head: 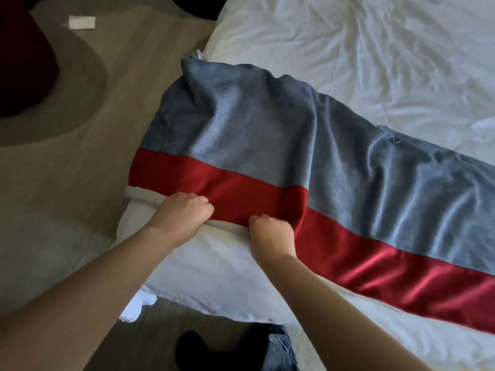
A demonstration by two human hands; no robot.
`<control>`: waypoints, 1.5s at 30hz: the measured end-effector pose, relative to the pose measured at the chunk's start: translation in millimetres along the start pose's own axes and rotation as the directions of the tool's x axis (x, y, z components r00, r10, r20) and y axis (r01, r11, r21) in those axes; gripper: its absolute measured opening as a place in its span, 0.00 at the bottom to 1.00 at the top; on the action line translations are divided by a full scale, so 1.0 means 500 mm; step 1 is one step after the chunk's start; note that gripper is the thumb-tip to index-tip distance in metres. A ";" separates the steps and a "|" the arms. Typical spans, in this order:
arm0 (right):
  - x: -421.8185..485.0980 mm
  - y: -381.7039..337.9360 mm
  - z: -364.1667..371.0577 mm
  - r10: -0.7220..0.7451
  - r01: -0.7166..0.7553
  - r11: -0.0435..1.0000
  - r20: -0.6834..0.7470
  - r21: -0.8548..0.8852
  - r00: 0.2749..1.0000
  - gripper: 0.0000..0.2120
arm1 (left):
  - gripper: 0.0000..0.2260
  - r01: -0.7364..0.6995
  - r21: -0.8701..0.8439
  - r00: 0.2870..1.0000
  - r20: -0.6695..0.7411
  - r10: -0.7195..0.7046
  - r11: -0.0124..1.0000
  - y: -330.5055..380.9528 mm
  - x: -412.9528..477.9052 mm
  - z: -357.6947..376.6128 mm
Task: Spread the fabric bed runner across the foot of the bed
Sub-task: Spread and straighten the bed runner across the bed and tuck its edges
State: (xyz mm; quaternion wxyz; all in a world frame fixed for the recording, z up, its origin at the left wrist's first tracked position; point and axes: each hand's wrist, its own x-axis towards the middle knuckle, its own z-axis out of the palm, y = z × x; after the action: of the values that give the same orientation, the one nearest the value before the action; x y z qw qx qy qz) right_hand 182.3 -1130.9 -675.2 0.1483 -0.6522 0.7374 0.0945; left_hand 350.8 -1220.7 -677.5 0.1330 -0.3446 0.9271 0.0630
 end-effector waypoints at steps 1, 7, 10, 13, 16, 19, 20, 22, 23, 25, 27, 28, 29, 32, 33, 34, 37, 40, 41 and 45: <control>-0.001 -0.023 0.004 -0.018 0.018 1.000 0.000 0.016 1.000 0.10 | 0.09 0.019 -0.019 1.000 -0.002 -0.019 1.000 -0.018 -0.015 0.006; -0.014 -0.163 0.005 -0.164 0.162 0.986 -0.054 -0.040 0.985 0.09 | 0.10 0.189 -0.057 0.980 0.069 -0.185 0.980 -0.119 -0.103 0.033; -0.020 -0.196 0.033 -0.211 0.214 0.974 -0.049 0.080 0.976 0.12 | 0.09 0.273 -0.046 0.958 0.108 -0.267 0.961 -0.138 -0.130 0.044; -0.027 -0.181 0.043 -0.247 0.255 0.959 -0.082 0.123 0.966 0.14 | 0.09 0.327 0.009 0.932 0.164 -0.324 0.945 -0.127 -0.134 0.048; -0.049 -0.135 0.042 -0.238 0.243 0.963 -0.057 0.119 0.970 0.12 | 0.09 0.343 0.016 0.923 0.179 -0.340 0.939 -0.107 -0.134 0.046; -0.064 -0.076 0.033 -0.199 0.201 0.973 -0.023 0.115 0.980 0.10 | 0.09 0.210 -0.045 0.976 0.074 -0.206 0.977 -0.094 -0.139 0.042; -0.066 -0.060 0.031 -0.183 0.184 0.976 -0.018 0.119 0.983 0.10 | 0.10 0.133 -0.083 0.991 0.040 -0.130 0.988 -0.088 -0.138 0.041; -0.073 -0.040 0.031 -0.137 0.136 0.981 -0.009 0.139 0.991 0.11 | 0.09 0.010 -0.144 1.000 0.019 -0.007 0.989 -0.074 -0.134 0.039; -0.077 -0.037 0.031 -0.113 0.113 0.982 -0.009 0.149 0.994 0.11 | 0.09 -0.010 -0.148 0.999 0.029 0.015 0.989 -0.068 -0.132 0.038; -0.083 -0.042 0.036 -0.093 0.094 0.983 -0.012 0.159 0.996 0.12 | 0.08 0.024 -0.127 0.998 0.061 -0.016 0.992 -0.065 -0.133 0.041; -0.089 -0.060 0.041 -0.087 0.093 0.980 -0.037 0.174 0.995 0.14 | 0.07 0.068 -0.130 0.996 0.071 -0.059 0.989 -0.070 -0.142 0.047; -0.092 -0.072 0.042 -0.087 0.097 0.983 -0.070 0.157 0.994 0.14 | 0.08 0.083 -0.139 0.995 0.057 -0.076 0.987 -0.075 -0.148 0.049; -0.094 -0.084 0.042 -0.085 0.100 0.987 -0.123 0.123 0.989 0.15 | 0.08 0.091 -0.138 0.996 0.019 -0.090 0.986 -0.079 -0.154 0.049; -0.097 -0.109 0.035 -0.096 0.107 0.994 -0.217 0.038 0.971 0.18 | 0.09 0.102 -0.057 0.976 -0.187 -0.111 0.993 -0.084 -0.171 0.039; -0.094 -0.108 0.039 -0.096 0.108 0.994 -0.249 0.033 0.964 0.17 | 0.07 0.110 -0.028 0.966 -0.232 -0.114 0.994 -0.079 -0.173 0.033; -0.093 -0.105 0.043 -0.097 0.110 0.993 -0.265 0.036 0.959 0.17 | 0.06 0.121 -0.005 0.959 -0.257 -0.118 0.993 -0.073 -0.174 0.029; -0.104 -0.092 0.050 -0.085 0.094 0.995 -0.223 0.033 0.971 0.17 | 0.09 0.194 -0.001 0.956 -0.224 -0.189 0.981 -0.050 -0.180 0.047; -0.131 -0.057 0.070 -0.082 0.106 0.990 -0.218 0.097 0.973 0.14 | 0.15 0.205 -0.006 0.974 -0.098 -0.205 0.979 -0.038 -0.186 0.062; -0.140 -0.040 0.076 -0.085 0.113 0.987 -0.221 0.116 0.971 0.13 | 0.16 0.177 0.001 0.981 -0.084 -0.176 0.984 -0.035 -0.183 0.060; -0.160 0.026 0.086 -0.069 0.102 0.987 -0.243 0.128 0.968 0.09 | 0.09 0.061 0.001 0.985 -0.160 -0.060 0.998 -0.005 -0.159 0.040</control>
State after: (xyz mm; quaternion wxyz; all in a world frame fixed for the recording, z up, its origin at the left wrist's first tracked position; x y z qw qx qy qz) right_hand 182.1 -1040.2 -688.7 0.1079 -0.6781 0.7257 -0.0426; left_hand 414.1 -1168.8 -673.5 0.0611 -0.3761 0.9241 0.0285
